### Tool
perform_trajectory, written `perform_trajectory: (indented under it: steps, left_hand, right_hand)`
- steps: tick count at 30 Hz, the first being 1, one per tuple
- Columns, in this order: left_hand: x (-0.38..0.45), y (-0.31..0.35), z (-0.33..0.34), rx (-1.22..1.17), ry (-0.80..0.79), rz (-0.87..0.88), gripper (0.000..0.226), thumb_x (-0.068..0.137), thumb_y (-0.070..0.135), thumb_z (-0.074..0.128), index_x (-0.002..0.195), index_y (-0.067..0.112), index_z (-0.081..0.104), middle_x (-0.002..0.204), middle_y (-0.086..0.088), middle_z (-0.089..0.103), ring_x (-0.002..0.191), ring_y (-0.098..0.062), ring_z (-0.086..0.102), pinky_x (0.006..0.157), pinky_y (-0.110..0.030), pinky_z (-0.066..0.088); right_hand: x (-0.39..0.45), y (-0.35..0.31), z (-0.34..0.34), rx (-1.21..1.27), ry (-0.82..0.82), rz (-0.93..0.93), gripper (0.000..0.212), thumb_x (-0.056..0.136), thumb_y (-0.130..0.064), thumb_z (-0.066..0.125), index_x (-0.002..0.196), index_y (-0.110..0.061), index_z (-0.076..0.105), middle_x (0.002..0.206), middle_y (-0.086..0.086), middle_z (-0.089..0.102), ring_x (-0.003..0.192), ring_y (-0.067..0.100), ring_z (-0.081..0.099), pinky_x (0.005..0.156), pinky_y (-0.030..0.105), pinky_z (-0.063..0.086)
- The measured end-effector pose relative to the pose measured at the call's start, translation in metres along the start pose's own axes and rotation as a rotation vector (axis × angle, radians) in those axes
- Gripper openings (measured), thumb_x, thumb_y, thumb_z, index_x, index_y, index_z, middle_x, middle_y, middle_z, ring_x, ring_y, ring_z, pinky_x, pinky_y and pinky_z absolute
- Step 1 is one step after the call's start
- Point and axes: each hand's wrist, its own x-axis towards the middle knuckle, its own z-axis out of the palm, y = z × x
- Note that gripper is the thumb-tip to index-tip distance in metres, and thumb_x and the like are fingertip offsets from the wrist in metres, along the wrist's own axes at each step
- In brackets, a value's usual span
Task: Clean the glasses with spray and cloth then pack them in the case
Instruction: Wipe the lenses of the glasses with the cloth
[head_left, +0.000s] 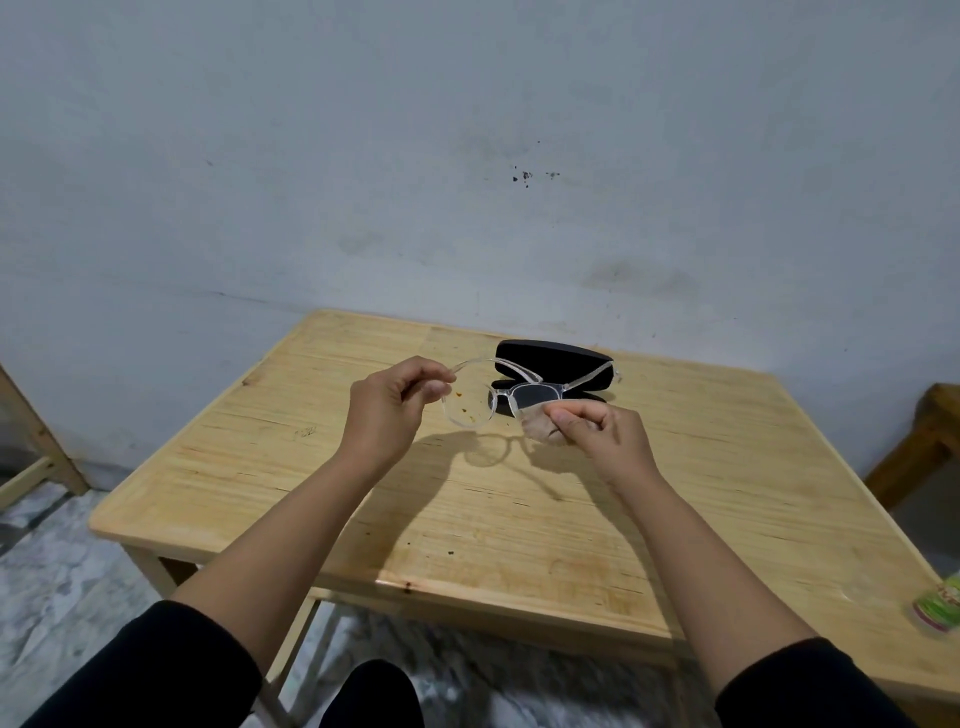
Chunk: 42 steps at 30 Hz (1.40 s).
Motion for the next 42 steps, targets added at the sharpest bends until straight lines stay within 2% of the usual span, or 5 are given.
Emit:
perform_trajectory:
  steps: [4,8,19,27,42]
  left_hand:
    - [0.001,-0.001,0.000,-0.048,0.064,-0.088,0.021,0.083,0.006,0.063,0.077,0.024,0.070,0.075,0.015,0.072,0.078,-0.003,0.069,0.079,-0.020,0.052]
    - [0.001,-0.002,0.004,-0.113,0.107,-0.180,0.021,0.082,0.004,0.063,0.076,0.023,0.070,0.075,0.015,0.072,0.079,-0.007,0.070,0.083,-0.028,0.053]
    - [-0.006,0.004,0.011,-0.139,0.111,-0.176,0.020,0.083,0.004,0.062,0.076,0.021,0.069,0.080,0.007,0.072,0.080,-0.008,0.070,0.084,-0.028,0.054]
    - [-0.009,0.009,0.019,-0.148,0.077,-0.151,0.023,0.082,0.003,0.063,0.074,0.024,0.069,0.076,0.007,0.071,0.079,-0.008,0.070,0.074,-0.011,0.051]
    - [-0.015,0.013,0.032,-0.005,0.036,0.037,0.017,0.080,-0.001,0.064,0.078,0.015,0.069,0.073,0.010,0.070,0.075,0.002,0.065,0.067,-0.004,0.045]
  right_hand:
    - [-0.003,-0.002,0.008,0.081,0.052,0.078,0.016,0.079,-0.002,0.070,0.091,-0.013,0.072,0.058,-0.012,0.068,0.060,0.000,0.064,0.060,0.012,0.049]
    - [-0.007,0.004,0.025,0.256,0.278,0.222,0.012,0.081,-0.007,0.069,0.086,-0.017,0.074,0.091,0.007,0.074,0.088,0.021,0.069,0.087,0.034,0.054]
    - [-0.018,-0.018,0.070,0.771,0.271,0.441,0.013,0.085,0.003,0.060,0.084,-0.009,0.065,0.078,0.004,0.068,0.067,0.008,0.066,0.084,0.026,0.052]
    - [-0.007,-0.017,0.091,0.550,0.452,0.340,0.015,0.083,-0.006,0.067,0.083,-0.020,0.070,0.091,-0.008,0.070,0.094,0.013,0.066,0.087,0.024,0.050]
    - [-0.014,-0.019,0.099,0.439,0.517,0.257,0.020,0.091,-0.014,0.057,0.105,-0.018,0.071,0.100,-0.005,0.071,0.091,0.006,0.065,0.075,0.011,0.047]
